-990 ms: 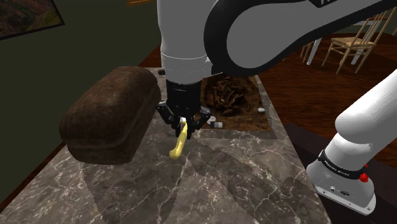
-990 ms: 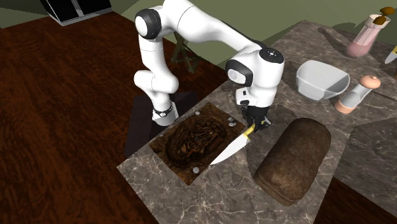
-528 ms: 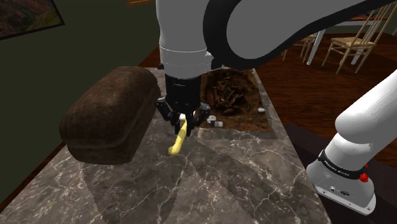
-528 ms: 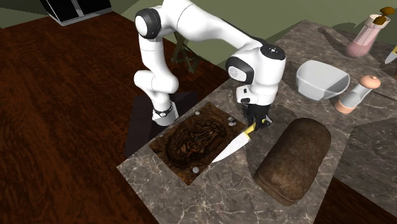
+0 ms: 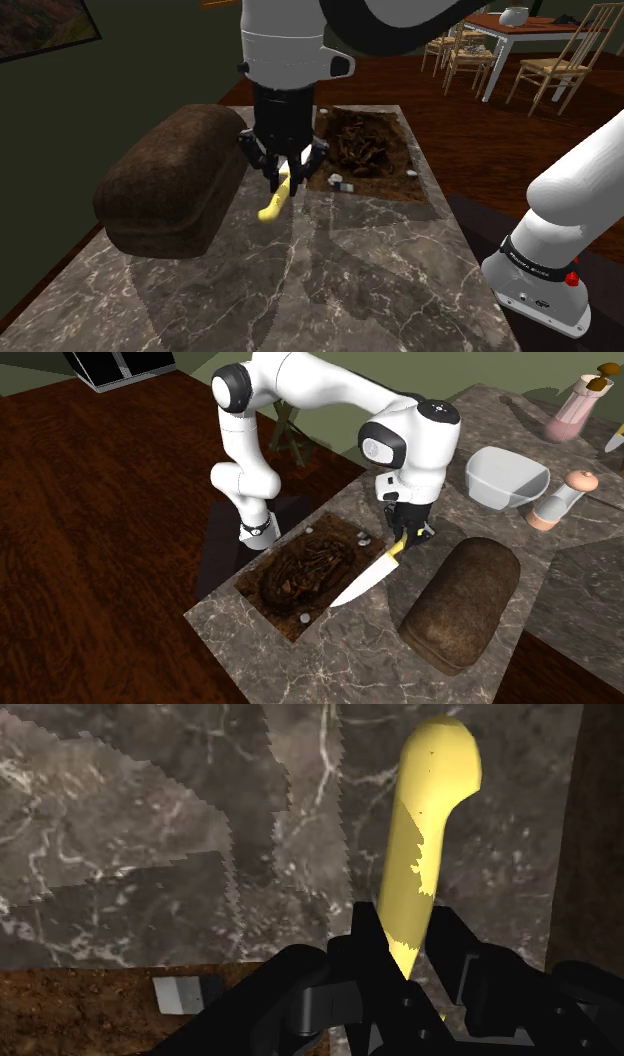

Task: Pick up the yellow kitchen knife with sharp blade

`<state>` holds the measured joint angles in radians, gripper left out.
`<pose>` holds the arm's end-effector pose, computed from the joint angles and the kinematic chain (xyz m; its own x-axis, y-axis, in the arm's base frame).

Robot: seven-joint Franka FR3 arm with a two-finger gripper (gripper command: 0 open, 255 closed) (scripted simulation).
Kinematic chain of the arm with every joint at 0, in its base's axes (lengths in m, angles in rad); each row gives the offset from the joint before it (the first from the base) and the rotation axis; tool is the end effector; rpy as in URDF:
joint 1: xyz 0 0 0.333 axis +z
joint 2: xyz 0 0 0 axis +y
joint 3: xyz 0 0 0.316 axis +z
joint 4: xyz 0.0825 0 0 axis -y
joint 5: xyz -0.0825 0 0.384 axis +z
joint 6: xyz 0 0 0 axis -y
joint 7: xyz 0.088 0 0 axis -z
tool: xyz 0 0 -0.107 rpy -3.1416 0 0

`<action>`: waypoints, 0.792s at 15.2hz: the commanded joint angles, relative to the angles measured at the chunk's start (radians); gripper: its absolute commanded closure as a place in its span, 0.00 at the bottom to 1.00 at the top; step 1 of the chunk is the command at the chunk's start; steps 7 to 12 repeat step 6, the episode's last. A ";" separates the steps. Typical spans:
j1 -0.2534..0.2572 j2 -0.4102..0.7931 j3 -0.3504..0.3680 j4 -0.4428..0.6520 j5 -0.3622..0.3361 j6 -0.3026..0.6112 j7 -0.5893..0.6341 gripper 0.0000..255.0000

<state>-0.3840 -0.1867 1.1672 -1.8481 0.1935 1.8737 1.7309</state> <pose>0.3549 0.4237 0.5554 0.5466 -0.8367 -0.0342 -0.8350 -0.5414 -0.0982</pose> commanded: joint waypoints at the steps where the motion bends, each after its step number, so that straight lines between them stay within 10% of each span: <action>1: 0.001 -0.005 -0.008 0.025 0.003 -0.029 -0.003 1.00; 12: -0.003 0.000 -0.008 0.070 -0.004 -0.071 0.003 1.00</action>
